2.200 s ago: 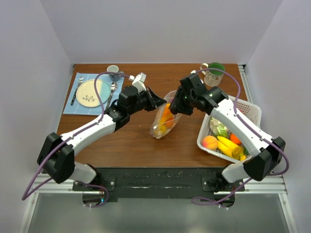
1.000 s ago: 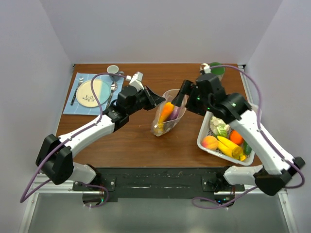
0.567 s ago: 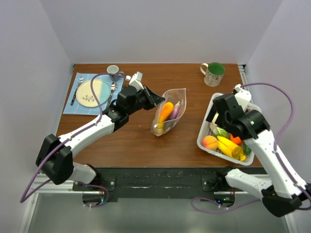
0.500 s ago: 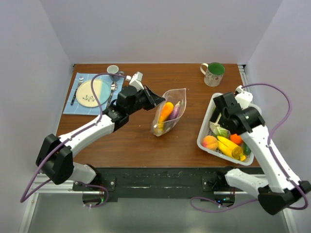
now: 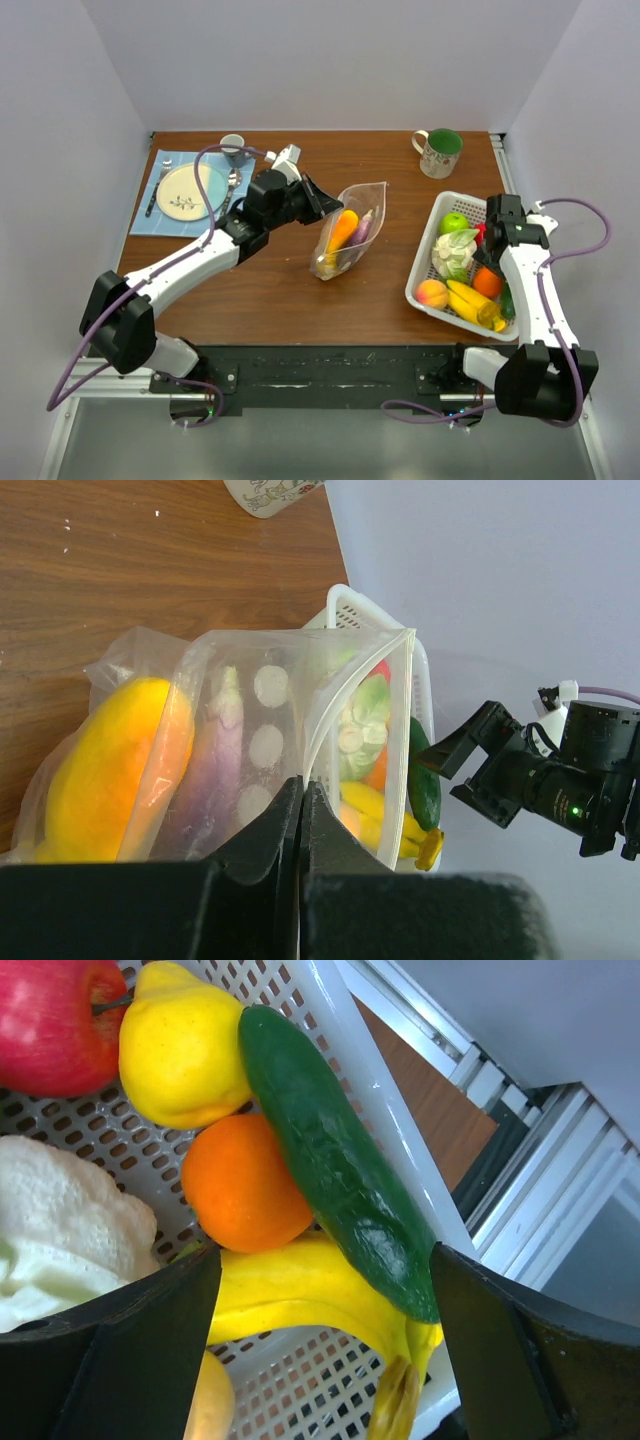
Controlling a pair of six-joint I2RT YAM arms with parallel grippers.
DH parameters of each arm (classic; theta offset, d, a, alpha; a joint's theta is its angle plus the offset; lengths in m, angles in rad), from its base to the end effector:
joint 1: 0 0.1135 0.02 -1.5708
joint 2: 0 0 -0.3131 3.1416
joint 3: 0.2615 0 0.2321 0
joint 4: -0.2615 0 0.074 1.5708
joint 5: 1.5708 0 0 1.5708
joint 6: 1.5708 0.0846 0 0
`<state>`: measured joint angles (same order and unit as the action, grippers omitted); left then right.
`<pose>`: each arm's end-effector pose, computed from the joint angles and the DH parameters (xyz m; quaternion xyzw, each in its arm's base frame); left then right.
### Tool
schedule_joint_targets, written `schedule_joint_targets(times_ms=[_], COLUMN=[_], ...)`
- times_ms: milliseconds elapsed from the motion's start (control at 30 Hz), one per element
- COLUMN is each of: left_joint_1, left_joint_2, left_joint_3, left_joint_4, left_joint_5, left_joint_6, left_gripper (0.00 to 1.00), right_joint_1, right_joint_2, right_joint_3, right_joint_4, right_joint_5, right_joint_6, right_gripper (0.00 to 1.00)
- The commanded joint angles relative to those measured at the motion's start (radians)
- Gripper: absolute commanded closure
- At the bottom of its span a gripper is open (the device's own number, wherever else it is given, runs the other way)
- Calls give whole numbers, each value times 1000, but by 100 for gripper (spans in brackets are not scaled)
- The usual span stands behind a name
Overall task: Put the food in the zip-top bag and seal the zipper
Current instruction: Pick up the fake vegetable from the bin.
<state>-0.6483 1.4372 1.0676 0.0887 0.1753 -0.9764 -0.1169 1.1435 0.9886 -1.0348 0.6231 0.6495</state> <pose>0.2782 -0.2293 0.3552 -0.0781 0.7940 -0.4828 0.3611 0.1672 -0.0693 0.2907 0.4033 0.8451 -0.2429 0.2531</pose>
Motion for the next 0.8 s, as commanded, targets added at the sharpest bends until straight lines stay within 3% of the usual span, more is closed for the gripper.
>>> schedule_joint_targets(times_ms=[0,500,767], left_joint_1=[4,4,4], left_joint_2=[8,31,42], left_joint_3=[43,57,63], left_joint_4=[0,-12,-17], left_joint_5=[16,24,29], left_joint_6=[30,39,45], left_gripper=[100,100,100], right_joint_1=[-32,-124,-127], right_joint_2=[-27,39,-25], right_joint_3=[-19,-54,-47], right_joint_4=[104,183,165], right_joint_5=[-86,-77,-23], right_joint_6=[-5,-17,-8], right_gripper=[12,14,14])
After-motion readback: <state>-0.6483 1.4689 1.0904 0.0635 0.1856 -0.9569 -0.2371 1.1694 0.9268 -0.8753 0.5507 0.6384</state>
